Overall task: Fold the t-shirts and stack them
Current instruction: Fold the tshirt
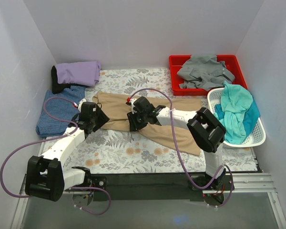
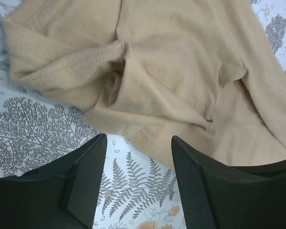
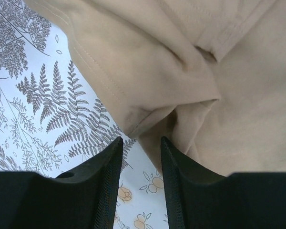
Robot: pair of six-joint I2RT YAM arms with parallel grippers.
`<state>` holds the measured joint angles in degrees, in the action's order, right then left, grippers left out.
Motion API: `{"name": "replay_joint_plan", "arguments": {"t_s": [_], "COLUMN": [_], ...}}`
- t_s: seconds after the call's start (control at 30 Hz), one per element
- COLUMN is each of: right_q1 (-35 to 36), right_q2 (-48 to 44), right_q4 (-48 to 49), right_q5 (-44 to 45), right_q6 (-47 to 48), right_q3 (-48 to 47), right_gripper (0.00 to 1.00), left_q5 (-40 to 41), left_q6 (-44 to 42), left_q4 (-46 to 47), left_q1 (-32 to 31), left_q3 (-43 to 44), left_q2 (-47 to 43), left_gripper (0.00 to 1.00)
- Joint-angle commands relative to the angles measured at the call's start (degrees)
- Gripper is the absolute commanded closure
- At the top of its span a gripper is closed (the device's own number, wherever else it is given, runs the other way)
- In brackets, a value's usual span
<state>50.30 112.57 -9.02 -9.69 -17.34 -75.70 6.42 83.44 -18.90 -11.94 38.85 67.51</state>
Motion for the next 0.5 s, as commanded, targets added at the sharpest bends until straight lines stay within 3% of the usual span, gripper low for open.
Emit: {"name": "replay_joint_plan", "arguments": {"t_s": [0.0, 0.47], "right_q1": [-0.21, -1.26], "right_q2": [-3.41, -3.24], "right_q4": [3.65, 11.48], "right_q5": [-1.03, -4.37], "right_q6": [-4.45, -4.63], "right_q3": [2.13, 3.37], "right_gripper": [0.56, 0.56], "left_q5": [-2.11, 0.70], "left_q6": [2.52, 2.78], "left_q4": [-1.05, 1.14], "left_q1": [-0.10, 0.96], "left_q3": [-2.72, -4.66], "left_q2": [-2.03, -1.41], "left_gripper": [0.44, 0.41]}}
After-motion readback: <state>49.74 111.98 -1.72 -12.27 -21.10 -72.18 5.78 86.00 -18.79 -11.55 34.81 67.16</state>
